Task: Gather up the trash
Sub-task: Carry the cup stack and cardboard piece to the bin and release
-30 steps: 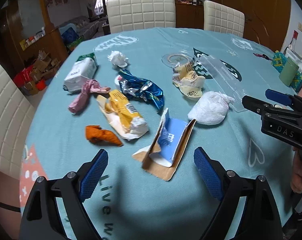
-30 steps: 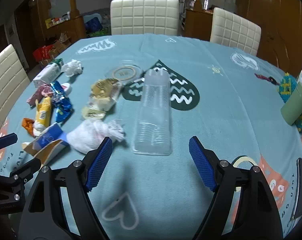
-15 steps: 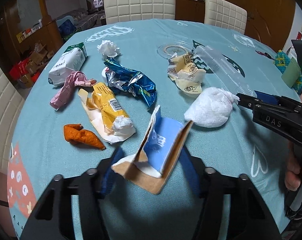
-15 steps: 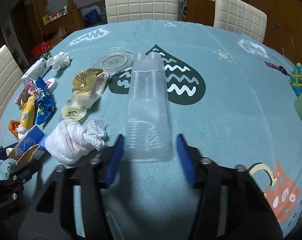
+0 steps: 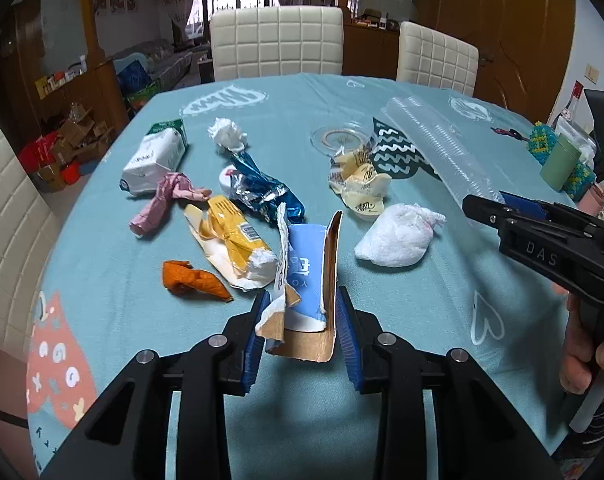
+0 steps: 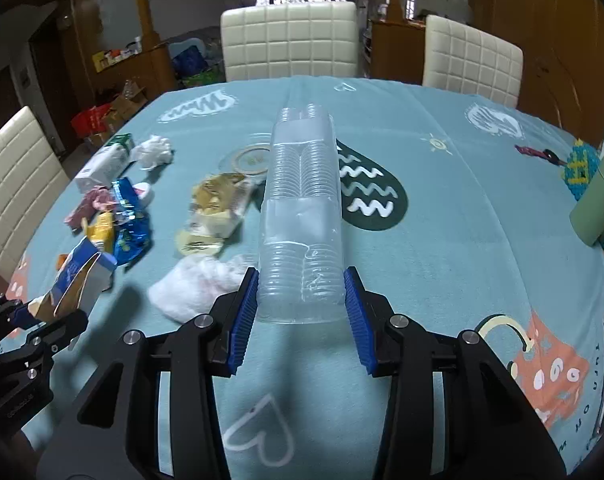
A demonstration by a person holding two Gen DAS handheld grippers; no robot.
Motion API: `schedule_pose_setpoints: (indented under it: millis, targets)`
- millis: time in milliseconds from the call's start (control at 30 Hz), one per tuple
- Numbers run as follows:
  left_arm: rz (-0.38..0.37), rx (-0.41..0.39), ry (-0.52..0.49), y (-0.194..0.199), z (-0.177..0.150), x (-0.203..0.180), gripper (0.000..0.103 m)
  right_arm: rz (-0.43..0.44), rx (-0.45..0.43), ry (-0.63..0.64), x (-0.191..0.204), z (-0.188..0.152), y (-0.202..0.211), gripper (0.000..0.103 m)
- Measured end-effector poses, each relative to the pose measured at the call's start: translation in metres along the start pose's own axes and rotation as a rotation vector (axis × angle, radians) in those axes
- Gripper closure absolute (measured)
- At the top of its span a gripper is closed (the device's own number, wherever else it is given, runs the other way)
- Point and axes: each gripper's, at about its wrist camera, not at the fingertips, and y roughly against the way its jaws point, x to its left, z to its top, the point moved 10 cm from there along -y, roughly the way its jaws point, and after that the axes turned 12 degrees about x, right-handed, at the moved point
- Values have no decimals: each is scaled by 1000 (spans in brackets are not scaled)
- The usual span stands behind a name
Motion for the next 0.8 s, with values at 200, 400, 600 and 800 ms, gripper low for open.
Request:
schedule_pose_setpoints:
  millis: [200, 400, 600, 800]
  targets:
    - [19, -52, 24, 20, 1, 19, 70, 6, -19, 69, 29, -4, 17, 58]
    - [43, -85, 70, 34, -2, 47, 70, 21, -29, 125, 57, -3, 25, 58]
    - [68, -98, 133, 40, -8, 84, 70, 36, -35, 196, 95, 0, 28, 58]
    - [87, -113, 195, 45, -17, 123, 70, 49, -21, 279, 138, 0, 22, 58]
